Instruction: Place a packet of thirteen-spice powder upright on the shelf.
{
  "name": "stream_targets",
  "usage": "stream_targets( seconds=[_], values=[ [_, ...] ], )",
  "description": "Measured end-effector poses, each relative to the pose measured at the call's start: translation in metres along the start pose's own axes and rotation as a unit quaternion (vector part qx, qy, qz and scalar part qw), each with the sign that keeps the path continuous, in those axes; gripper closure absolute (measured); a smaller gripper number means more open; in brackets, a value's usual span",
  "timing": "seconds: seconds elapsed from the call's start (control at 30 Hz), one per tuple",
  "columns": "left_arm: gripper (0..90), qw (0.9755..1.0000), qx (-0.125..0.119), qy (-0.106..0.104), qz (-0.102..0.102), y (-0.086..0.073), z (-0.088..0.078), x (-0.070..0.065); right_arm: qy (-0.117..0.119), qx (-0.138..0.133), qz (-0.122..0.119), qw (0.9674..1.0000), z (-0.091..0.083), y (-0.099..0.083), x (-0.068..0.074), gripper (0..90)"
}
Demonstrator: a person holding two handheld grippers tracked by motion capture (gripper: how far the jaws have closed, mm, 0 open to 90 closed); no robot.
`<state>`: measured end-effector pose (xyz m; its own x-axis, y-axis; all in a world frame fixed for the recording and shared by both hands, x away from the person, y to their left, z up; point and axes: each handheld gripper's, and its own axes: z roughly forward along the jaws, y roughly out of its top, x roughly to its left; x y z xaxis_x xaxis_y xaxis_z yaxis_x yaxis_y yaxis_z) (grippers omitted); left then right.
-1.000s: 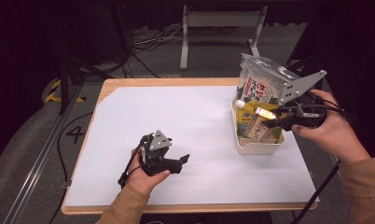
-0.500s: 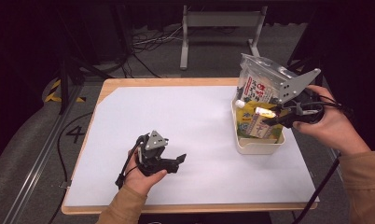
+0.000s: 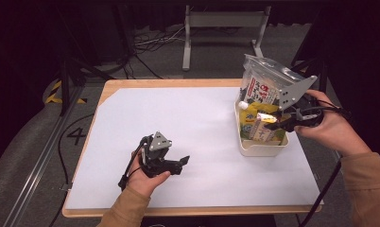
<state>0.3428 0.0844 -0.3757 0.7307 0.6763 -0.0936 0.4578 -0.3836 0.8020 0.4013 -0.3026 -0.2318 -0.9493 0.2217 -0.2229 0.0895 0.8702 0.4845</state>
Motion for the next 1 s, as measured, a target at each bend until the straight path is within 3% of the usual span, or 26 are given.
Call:
stream_targets(
  seconds=[0.37,0.8,1.0],
  values=[
    [19.1,1.0,0.003,-0.001,-0.002,-0.001,0.0,0.001,0.016,0.011,0.005,0.9998,0.01,-0.012,-0.005,68.0],
    [19.3,0.9999,0.009,0.003,-0.013,-0.001,0.0,0.004,0.035,0.03,-0.008,0.9989,0.02,-0.015,-0.007,68.0],
    [19.3,0.9998,0.015,0.0,-0.01,-0.002,0.001,0.002,0.032,0.038,-0.012,0.9987,0.023,-0.015,-0.004,68.0]
  ],
)
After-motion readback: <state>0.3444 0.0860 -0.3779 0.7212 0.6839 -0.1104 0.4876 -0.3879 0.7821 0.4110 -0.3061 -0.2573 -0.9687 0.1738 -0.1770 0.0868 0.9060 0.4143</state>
